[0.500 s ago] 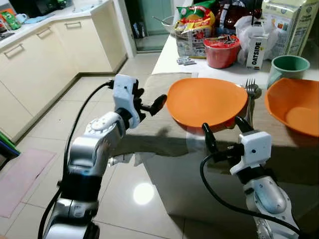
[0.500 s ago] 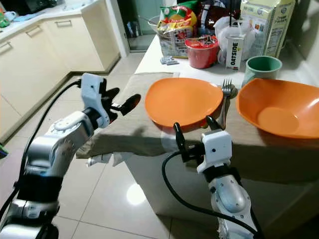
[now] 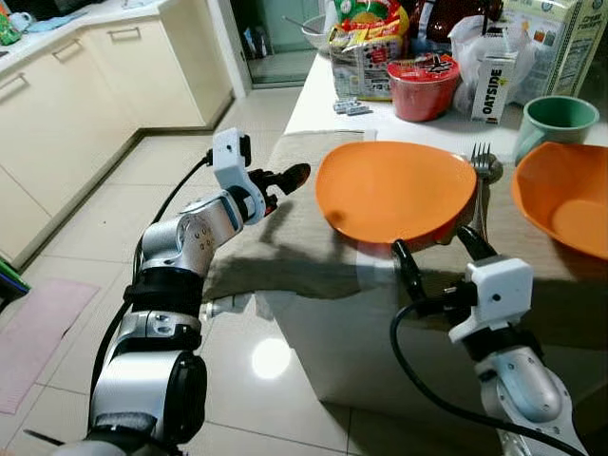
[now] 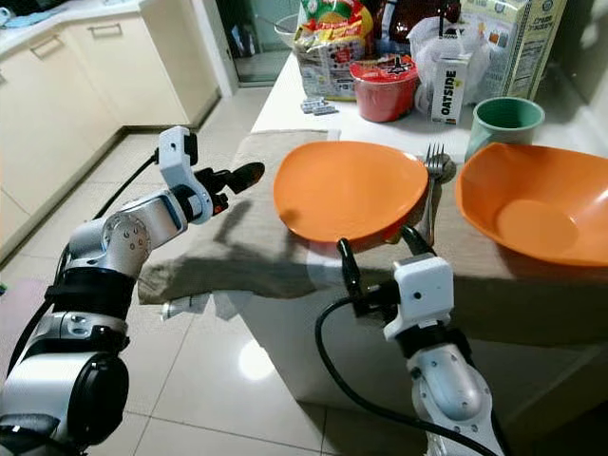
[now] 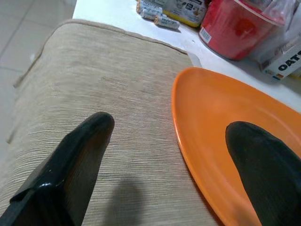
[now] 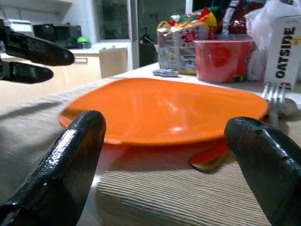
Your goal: Setting the table
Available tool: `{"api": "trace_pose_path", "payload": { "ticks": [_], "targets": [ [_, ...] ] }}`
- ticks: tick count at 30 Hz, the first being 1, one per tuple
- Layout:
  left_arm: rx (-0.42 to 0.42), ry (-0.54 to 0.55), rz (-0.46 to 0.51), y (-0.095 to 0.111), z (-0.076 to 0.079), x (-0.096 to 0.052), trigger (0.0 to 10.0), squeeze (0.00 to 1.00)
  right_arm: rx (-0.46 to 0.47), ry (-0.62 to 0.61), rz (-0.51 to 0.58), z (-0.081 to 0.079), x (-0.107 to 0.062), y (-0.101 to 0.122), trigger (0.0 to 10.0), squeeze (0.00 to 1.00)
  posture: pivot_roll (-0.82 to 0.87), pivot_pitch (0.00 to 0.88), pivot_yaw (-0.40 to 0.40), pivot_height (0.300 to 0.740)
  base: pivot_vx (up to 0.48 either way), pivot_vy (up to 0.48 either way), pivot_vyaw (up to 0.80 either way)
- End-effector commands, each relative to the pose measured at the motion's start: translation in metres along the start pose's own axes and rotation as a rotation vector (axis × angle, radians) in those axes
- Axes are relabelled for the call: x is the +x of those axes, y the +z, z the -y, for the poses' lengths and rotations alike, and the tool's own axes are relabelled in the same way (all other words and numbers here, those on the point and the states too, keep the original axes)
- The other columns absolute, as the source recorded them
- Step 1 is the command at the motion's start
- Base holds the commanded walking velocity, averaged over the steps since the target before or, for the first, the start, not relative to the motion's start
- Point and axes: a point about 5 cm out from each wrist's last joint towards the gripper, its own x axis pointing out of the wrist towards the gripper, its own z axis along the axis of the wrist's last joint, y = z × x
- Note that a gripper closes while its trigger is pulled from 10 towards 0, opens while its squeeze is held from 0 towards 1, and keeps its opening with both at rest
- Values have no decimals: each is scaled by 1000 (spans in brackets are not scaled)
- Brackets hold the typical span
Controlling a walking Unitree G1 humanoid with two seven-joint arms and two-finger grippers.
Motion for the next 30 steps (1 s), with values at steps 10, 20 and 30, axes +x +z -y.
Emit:
{"api": "trace_pose_path", "payload": {
  "ticks": [10, 20, 30],
  "targets": [
    [-114, -37, -17, -4, 4, 12, 10000, 0, -4, 9, 8, 0, -5, 9, 10000, 0, -333, 48, 186, 740, 0, 0, 0],
    [-184, -100, -32, -8, 13, 22, 10000, 0, -2, 15, -6, 2, -8, 7, 10000, 0, -342, 56, 184, 740, 0, 0, 0],
    [-176, -125, -49, -19, 13, 25, 10000, 0, 2, 22, -17, 1, -6, 1, 10000, 0, -330, 54, 179, 740, 0, 0, 0]
  ]
}}
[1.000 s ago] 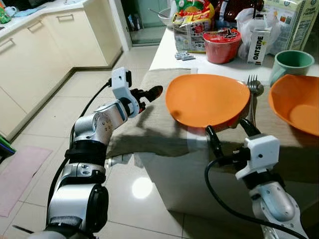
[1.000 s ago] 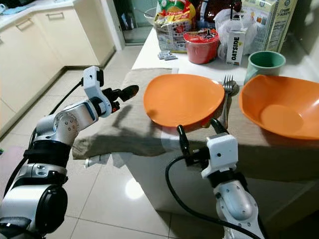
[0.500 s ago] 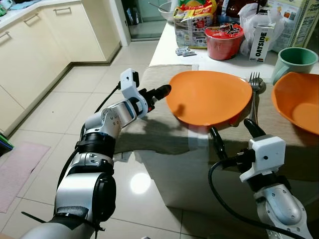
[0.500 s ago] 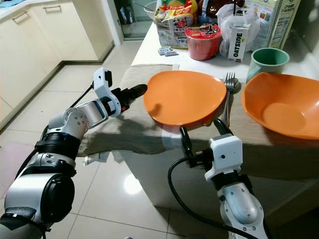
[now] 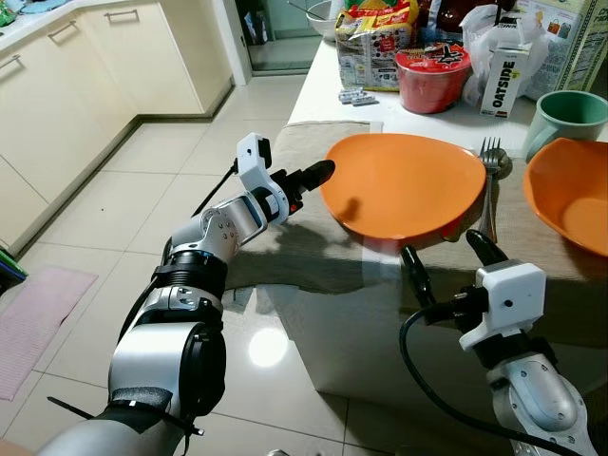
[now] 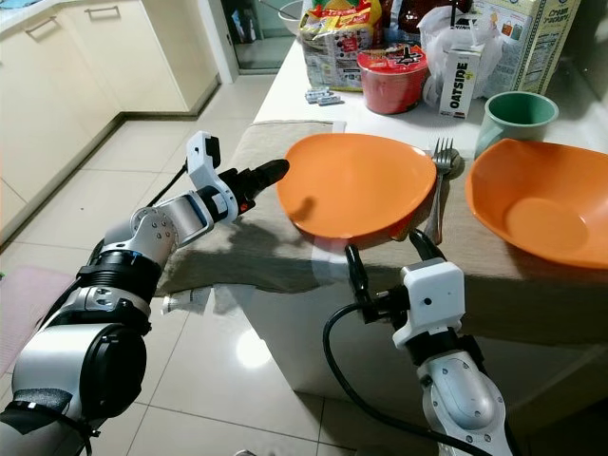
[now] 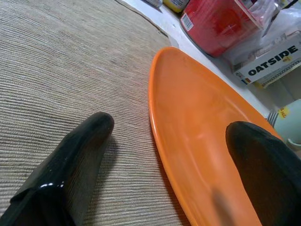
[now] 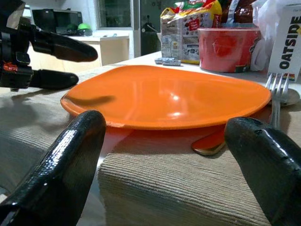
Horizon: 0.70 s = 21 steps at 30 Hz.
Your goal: Setting the table
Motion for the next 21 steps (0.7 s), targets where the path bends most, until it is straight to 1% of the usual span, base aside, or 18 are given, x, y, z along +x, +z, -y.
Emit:
{"api": "trace_pose_path", "payload": {
  "ticks": [1, 5, 8, 9, 10, 11, 12, 14, 15, 16, 17, 18, 19, 21],
  "targets": [
    [10, 14, -32, -4, -2, 1, 10000, 0, 13, 19, 6, -3, 2, 0, 10000, 0, -330, 54, 179, 740, 0, 0, 0],
    [-10, -31, -38, -7, 2, 4, 10000, 0, 16, 28, 10, -5, 3, 1, 10000, 0, -326, 55, 178, 740, 0, 0, 0],
    [9, -51, -32, -5, 6, 6, 10000, 0, 16, 29, 14, -6, 4, 2, 10000, 0, -328, 55, 179, 740, 0, 0, 0],
    [54, -48, -16, -3, 7, 6, 10000, 0, 16, 29, 15, -6, 5, 2, 10000, 0, -328, 55, 179, 740, 0, 0, 0],
    [54, -48, -16, -3, 7, 6, 10000, 0, 16, 29, 15, -6, 5, 2, 10000, 0, -328, 55, 179, 740, 0, 0, 0],
    [110, -42, -1, 0, 7, 5, 10000, 0, 16, 29, 16, -6, 5, 2, 10000, 0, -326, 54, 181, 740, 0, 0, 0],
    [376, 36, 69, 12, 5, 1, 10000, 0, 17, 27, 16, -6, 4, 2, 10000, 0, -325, 56, 184, 740, 0, 0, 0],
    [515, 53, 119, 18, 6, -4, 10000, 0, 17, 25, 15, -7, 4, 1, 10000, 0, -322, 55, 185, 740, 0, 0, 0],
    [515, 53, 119, 18, 6, -4, 10000, 0, 17, 25, 15, -7, 4, 1, 10000, 0, -322, 55, 185, 740, 0, 0, 0],
    [562, 53, 133, 20, 7, -7, 10000, 0, 18, 25, 14, -7, 4, 1, 10000, 0, -321, 56, 186, 740, 0, 0, 0],
    [621, 53, 148, 21, 8, -10, 10000, 0, 18, 23, 14, -7, 4, 1, 10000, 0, -321, 56, 186, 740, 0, 0, 0],
    [700, 49, 166, 22, 10, -13, 10000, 0, 19, 22, 13, -7, 4, 0, 10000, 0, -314, 56, 185, 740, 0, 0, 0],
    [747, 46, 175, 22, 11, -16, 10000, 0, 20, 21, 13, -7, 4, 0, 10000, 0, -314, 56, 185, 740, 0, 0, 0],
    [742, 11, 171, 19, 14, -19, 10000, 0, 24, 26, 11, -8, 4, -1, 10000, 0, -301, 55, 183, 740, 0, 0, 0]
  ]
}}
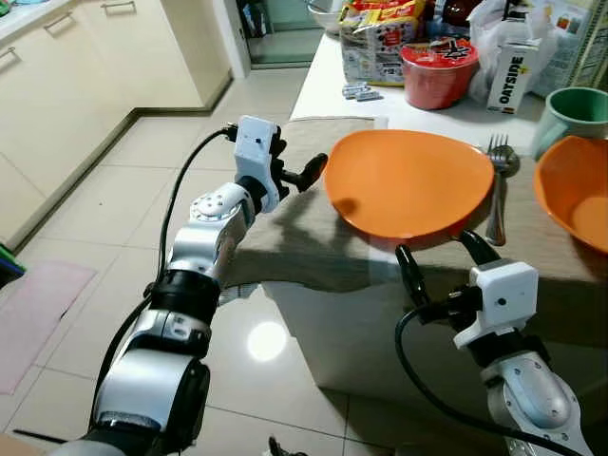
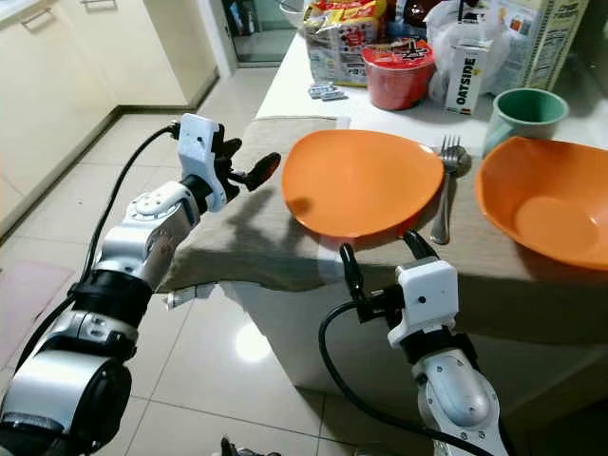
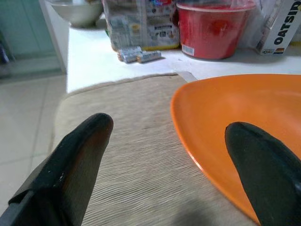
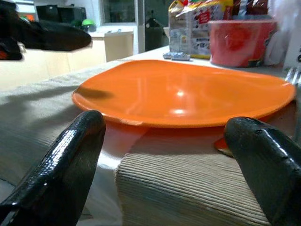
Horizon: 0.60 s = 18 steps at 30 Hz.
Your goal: Setting the table
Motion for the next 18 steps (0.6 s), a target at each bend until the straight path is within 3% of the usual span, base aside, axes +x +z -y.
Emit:
{"api": "trace_pose_path", "payload": {
  "ticks": [1, 7, 13, 14, 15, 18],
  "targets": [
    [43, -15, 8, 3, 0, -4, 10000, 0, 10, 13, 13, -4, 2, 1, 10000, 0, -298, 55, 183, 740, 0, 0, 0],
    [144, -39, 88, 11, 14, -10, 10000, 0, 13, 19, 15, -5, 3, 0, 10000, 0, -293, 52, 185, 740, 0, 0, 0],
    [160, -74, 115, 10, 31, -15, 10000, 0, 15, 16, 16, -5, 4, -1, 10000, 0, -292, 51, 189, 740, 0, 0, 0],
    [166, -85, 119, 9, 33, -15, 3020, 0, 15, 16, 16, -5, 4, -1, 10000, 0, -291, 51, 189, 740, 0, 0, 0],
    [167, -90, 120, 8, 34, -15, 0, 0, 15, 15, 17, -5, 5, -1, 10000, 0, -291, 50, 189, 740, 0, 0, 0],
    [175, -96, 134, 8, 36, -14, 0, 0, 14, 16, 18, -5, 5, -2, 10000, 0, -291, 48, 188, 740, 0, 0, 0]
  ]
}}
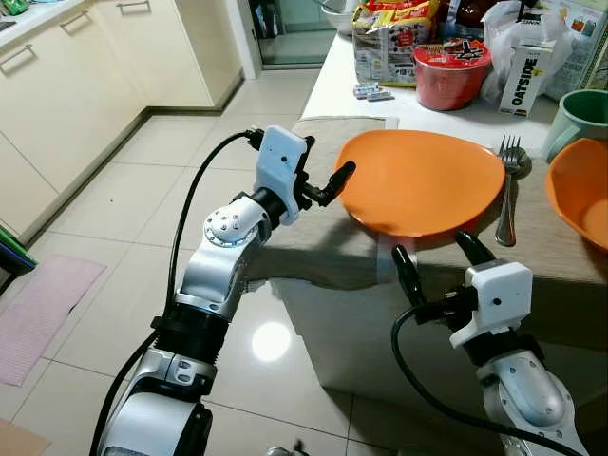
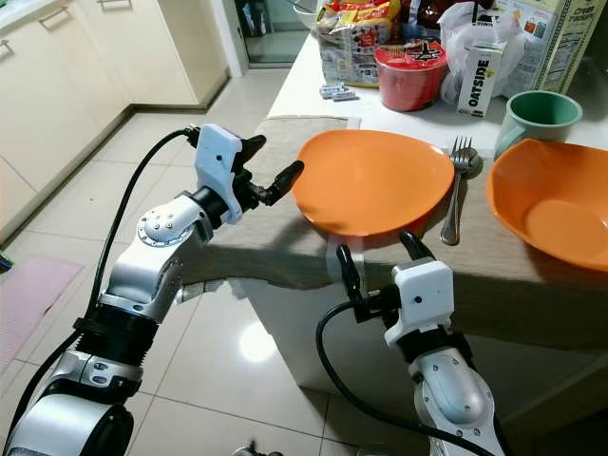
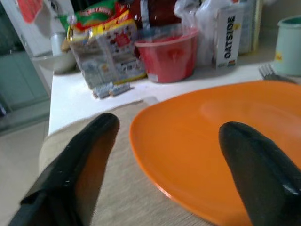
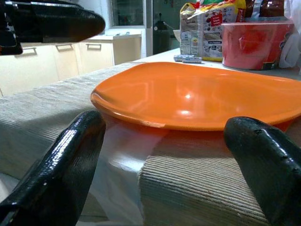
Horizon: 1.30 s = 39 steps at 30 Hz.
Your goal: Setting the table
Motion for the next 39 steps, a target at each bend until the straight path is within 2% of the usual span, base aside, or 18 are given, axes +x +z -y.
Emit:
{"api": "trace_pose_path", "payload": {
  "ticks": [1, 13, 19, 24, 28, 34, 39],
  "targets": [
    [26, 10, 3, 1, -3, -2, 0, 0, 7, 13, 9, -4, 2, 0, 10000, 0, -291, 47, 188, 740, 0, 0, 0],
    [35, -28, 2, 2, 4, 4, 0, 0, 4, 16, 18, -6, 5, 2, 10000, 0, -294, 44, 191, 740, 0, 0, 0],
    [66, -30, -12, -2, -6, 8, 0, 0, 3, 11, 18, -5, 5, 4, 10000, 0, -298, 34, 190, 740, 0, 0, 0],
    [50, -15, -6, -3, -10, 8, 0, 0, 2, 6, 24, -5, 5, 5, 10000, 0, -303, 28, 198, 740, 0, 0, 0],
    [44, -12, -25, -11, -9, 9, 0, 0, 6, -5, 32, -5, 6, 7, 10000, 0, -304, 24, 196, 740, 0, 0, 0],
    [65, -16, -74, -24, -17, 10, 0, 0, -2, -25, 64, -1, 10, 16, 10000, 0, -305, 14, 197, 740, 0, 0, 0],
    [88, -11, -86, -23, -25, 14, 0, 0, -5, -44, 73, 2, 11, 19, 10000, 0, -315, 11, 199, 740, 0, 0, 0]
  ]
}}
